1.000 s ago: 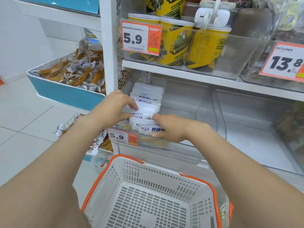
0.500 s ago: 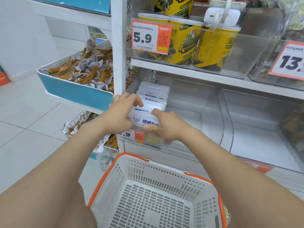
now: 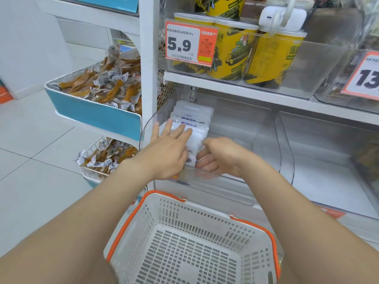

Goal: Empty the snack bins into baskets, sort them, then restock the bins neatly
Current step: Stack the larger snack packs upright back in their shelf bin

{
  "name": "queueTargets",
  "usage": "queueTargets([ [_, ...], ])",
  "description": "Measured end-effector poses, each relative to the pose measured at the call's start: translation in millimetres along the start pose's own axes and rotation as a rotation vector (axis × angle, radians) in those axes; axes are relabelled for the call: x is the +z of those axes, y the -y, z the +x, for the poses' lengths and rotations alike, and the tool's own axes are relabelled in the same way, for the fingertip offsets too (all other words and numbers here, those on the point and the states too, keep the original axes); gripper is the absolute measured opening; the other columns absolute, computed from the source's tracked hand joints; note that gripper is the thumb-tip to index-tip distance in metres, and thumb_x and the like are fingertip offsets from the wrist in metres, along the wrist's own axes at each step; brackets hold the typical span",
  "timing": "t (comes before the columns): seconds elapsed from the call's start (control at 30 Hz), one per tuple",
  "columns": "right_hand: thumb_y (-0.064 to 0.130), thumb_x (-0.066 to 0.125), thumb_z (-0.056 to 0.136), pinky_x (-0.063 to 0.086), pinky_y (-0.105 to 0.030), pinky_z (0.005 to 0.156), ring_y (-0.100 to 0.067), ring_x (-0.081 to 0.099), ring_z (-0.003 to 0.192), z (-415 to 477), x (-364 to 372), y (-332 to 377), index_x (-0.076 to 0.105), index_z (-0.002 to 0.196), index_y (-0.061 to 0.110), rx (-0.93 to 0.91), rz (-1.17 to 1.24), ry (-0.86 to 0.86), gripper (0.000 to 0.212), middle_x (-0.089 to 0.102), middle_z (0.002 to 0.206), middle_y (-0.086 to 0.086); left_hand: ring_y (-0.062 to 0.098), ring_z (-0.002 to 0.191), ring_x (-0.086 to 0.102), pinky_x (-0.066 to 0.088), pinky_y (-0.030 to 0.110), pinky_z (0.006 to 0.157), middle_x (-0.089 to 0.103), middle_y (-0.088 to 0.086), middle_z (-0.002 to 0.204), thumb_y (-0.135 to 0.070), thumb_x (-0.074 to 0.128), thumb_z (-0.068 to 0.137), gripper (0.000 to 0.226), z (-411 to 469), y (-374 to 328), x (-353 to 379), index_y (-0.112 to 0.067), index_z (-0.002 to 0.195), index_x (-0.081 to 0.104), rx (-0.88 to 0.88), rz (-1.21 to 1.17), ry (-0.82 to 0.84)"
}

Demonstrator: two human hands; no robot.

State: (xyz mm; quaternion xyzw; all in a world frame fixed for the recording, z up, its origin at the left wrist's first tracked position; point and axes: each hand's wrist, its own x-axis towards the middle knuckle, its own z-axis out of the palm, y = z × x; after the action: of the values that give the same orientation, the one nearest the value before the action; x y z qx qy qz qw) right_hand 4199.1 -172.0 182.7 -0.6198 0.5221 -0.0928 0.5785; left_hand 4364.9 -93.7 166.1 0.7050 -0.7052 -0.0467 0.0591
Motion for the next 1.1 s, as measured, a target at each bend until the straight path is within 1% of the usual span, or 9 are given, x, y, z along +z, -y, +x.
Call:
queueTargets([
  [0.13,0.011,0.049,0.097,0.06,-0.051,0.095,-0.036,0.071,0.107,29.9,-15.8,0.3,0.052,0.104,0.011,-0.066,0.002,-0.253,0.007,0.067,0.104,-0.012,0.027,0.16,-0.013,-0.001,0.055,0.129,-0.013,-0.001,0.174,-0.083,0.014,0.095,0.093,6.1,5.1,4.1,-0.026,0.167,-0.005,-0.058,0.002,0.099],
  [0.23,0.004,0.057,0.092,0.06,-0.044,0.093,-0.026,0.07,0.099,46.9,-7.4,0.6,0.049,0.11,0.021,-0.126,0.023,-0.117,0.026,0.068,0.095,-0.001,0.025,0.16,-0.016,-0.002,0.054,0.129,-0.017,0.001,0.173,-0.105,0.01,0.068,0.127,7.9,6.3,3.8,-0.026,0.166,-0.01,-0.083,0.035,0.153],
  [0.33,0.011,0.07,0.077,0.063,-0.047,0.087,-0.029,0.074,0.096,72.4,-5.5,-6.1,0.065,0.108,0.015,-0.228,-0.129,-0.125,0.032,0.076,0.099,-0.006,0.028,0.16,-0.014,-0.002,0.054,0.129,-0.01,0.004,0.174,-0.104,0.018,0.07,0.127,9.8,4.5,4.1,-0.023,0.166,-0.004,-0.103,0.001,0.143],
  [0.5,0.015,0.074,0.085,0.05,-0.034,0.081,-0.025,0.065,0.1,67.7,-11.2,-11.6,0.042,0.119,0.011,-0.447,-0.465,-0.304,0.048,0.064,0.113,-0.001,0.032,0.16,-0.01,0.0,0.052,0.129,-0.004,0.015,0.173,-0.087,0.032,0.088,0.107,10.6,1.1,4.0,-0.011,0.16,0.015,-0.092,0.024,0.05],
  [0.67,0.019,0.086,0.081,0.042,-0.031,0.083,-0.028,0.059,0.111,67.8,-18.5,-7.9,0.03,0.141,0.008,-0.1,-0.481,-0.126,0.083,0.051,0.127,-0.006,0.026,0.16,-0.014,-0.001,0.052,0.129,-0.016,0.006,0.173,-0.089,0.035,0.084,0.119,21.8,1.6,3.0,-0.015,0.165,-0.01,-0.042,0.09,0.055],
  [0.73,0.018,0.087,0.079,0.043,-0.029,0.084,-0.024,0.057,0.109,73.2,-16.0,-10.3,0.025,0.147,0.013,-0.122,-0.598,-0.045,0.093,0.053,0.127,-0.004,0.024,0.159,-0.018,-0.004,0.054,0.129,-0.021,0.001,0.173,-0.097,0.031,0.076,0.126,27.4,5.1,1.9,-0.019,0.165,-0.014,-0.049,0.091,0.101],
  [0.83,0.011,0.087,0.076,0.044,-0.018,0.069,-0.018,0.06,0.095,85.9,-12.1,-12.7,0.035,0.13,0.014,-0.262,-0.608,-0.054,0.075,0.058,0.105,0.005,0.026,0.159,-0.021,-0.006,0.053,0.129,-0.022,0.0,0.172,-0.103,0.025,0.066,0.134,30.8,9.3,2.7,-0.021,0.165,-0.014,-0.085,0.073,0.181],
  [0.93,0.008,0.081,0.079,0.045,-0.028,0.065,-0.022,0.06,0.085,95.6,-15.0,-13.1,0.035,0.124,0.01,-0.372,-0.557,-0.201,0.064,0.059,0.1,-0.004,0.029,0.158,-0.022,-0.007,0.053,0.129,-0.023,0.004,0.172,-0.102,0.023,0.067,0.134,29.9,7.7,4.8,-0.02,0.164,-0.016,-0.112,0.068,0.193],
  [1.1,0.013,0.075,0.083,0.051,-0.039,0.066,-0.03,0.061,0.081,103.6,-12.3,-22.1,0.023,0.127,0.017,-0.484,-0.646,-0.235,0.068,0.059,0.094,-0.007,0.028,0.158,-0.023,-0.007,0.051,0.129,-0.023,0.01,0.171,-0.099,0.024,0.071,0.132,27.1,0.0,6.8,-0.014,0.164,-0.015,-0.126,0.076,0.152],
])
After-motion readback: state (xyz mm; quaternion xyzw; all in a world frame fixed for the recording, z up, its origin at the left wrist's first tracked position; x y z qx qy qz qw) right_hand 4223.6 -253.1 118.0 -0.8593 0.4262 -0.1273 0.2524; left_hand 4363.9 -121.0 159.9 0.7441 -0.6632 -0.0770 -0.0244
